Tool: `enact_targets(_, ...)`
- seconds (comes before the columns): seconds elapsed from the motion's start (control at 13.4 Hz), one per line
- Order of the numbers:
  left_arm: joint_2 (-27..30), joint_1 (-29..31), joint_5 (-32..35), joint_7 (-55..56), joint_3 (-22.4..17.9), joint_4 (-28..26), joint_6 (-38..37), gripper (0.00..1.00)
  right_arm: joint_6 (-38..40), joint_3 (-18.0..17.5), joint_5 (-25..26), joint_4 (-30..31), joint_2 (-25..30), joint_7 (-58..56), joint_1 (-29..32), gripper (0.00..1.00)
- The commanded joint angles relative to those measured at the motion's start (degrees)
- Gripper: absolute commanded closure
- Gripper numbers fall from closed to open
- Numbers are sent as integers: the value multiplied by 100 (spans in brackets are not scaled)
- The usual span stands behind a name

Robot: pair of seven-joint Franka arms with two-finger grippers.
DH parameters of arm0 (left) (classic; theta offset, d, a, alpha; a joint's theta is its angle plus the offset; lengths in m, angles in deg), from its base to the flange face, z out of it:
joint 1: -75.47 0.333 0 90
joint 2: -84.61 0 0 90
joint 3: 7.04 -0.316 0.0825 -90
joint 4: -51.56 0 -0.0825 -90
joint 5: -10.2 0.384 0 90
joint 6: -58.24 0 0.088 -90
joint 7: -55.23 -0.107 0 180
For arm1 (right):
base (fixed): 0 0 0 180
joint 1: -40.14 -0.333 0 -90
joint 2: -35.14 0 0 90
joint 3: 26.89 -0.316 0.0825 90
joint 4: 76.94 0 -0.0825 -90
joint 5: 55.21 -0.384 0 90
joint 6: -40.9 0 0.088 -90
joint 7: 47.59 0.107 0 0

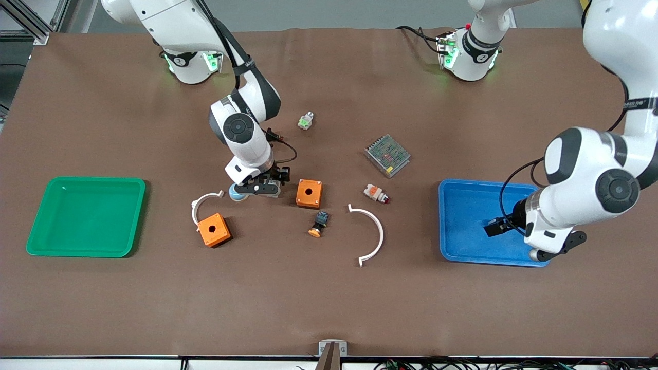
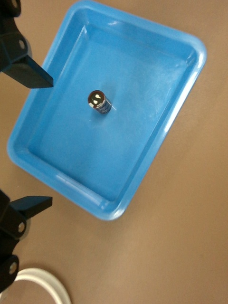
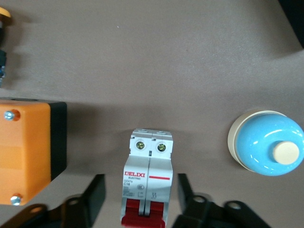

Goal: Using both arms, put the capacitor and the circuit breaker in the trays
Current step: 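Lift the circuit breaker with the right gripper while the left gripper withdraws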

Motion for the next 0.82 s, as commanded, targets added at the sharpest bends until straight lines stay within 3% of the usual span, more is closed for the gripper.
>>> enact_targets(0.0, 536, 20, 113, -388, 71, 54, -279, 0, 18, -21, 37, -33, 0, 0, 41, 64)
enact_targets(0.22, 1134, 64, 105, -1126, 54, 54, -428, 0, 159, -21, 37, -33, 62, 0, 41, 85)
enact_targets(0.45, 1609, 73, 44, -1444, 45, 299, -1006, 0, 798, -12, 37, -95, 499, -26, 206, 87)
enact_targets(0.75, 1830, 99, -18, -1927, 45, 897, -2132, 0, 2957, -12, 37, -804, 1387, -595, 1075, 87)
